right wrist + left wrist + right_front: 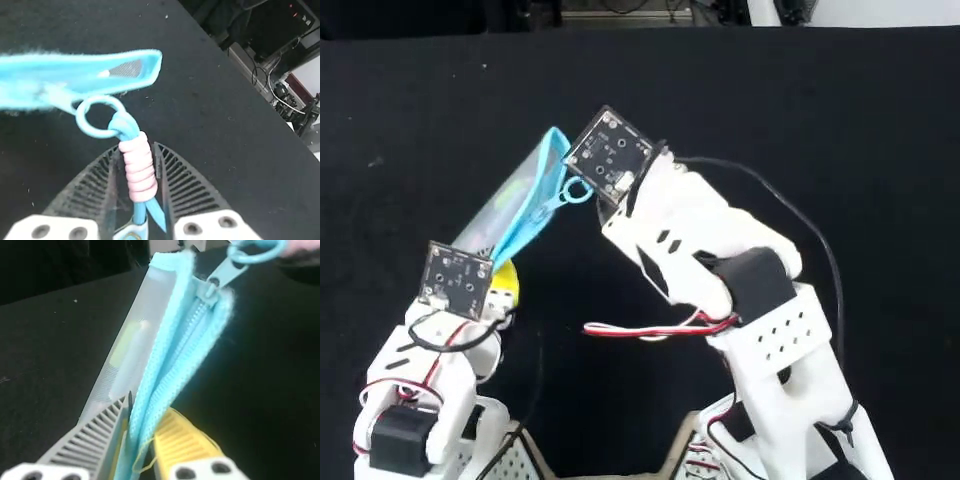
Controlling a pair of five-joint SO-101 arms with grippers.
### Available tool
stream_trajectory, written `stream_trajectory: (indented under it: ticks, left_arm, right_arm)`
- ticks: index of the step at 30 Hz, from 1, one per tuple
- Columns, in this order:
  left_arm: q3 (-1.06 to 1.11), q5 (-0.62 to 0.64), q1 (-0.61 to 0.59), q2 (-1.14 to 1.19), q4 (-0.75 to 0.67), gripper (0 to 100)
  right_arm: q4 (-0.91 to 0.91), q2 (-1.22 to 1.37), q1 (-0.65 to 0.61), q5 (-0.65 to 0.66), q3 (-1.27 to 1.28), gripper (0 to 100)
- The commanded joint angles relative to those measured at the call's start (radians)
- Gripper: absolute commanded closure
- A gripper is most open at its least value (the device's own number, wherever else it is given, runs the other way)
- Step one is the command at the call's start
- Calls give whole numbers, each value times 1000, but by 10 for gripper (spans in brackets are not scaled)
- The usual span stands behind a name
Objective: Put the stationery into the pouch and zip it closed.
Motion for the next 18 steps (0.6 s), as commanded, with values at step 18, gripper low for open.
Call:
stream_trajectory:
  ticks: [18]
  left_arm:
    - [62, -104, 8, -12, 54, 970]
  right_arm:
    - [63, -7, -189, -140, 48, 835]
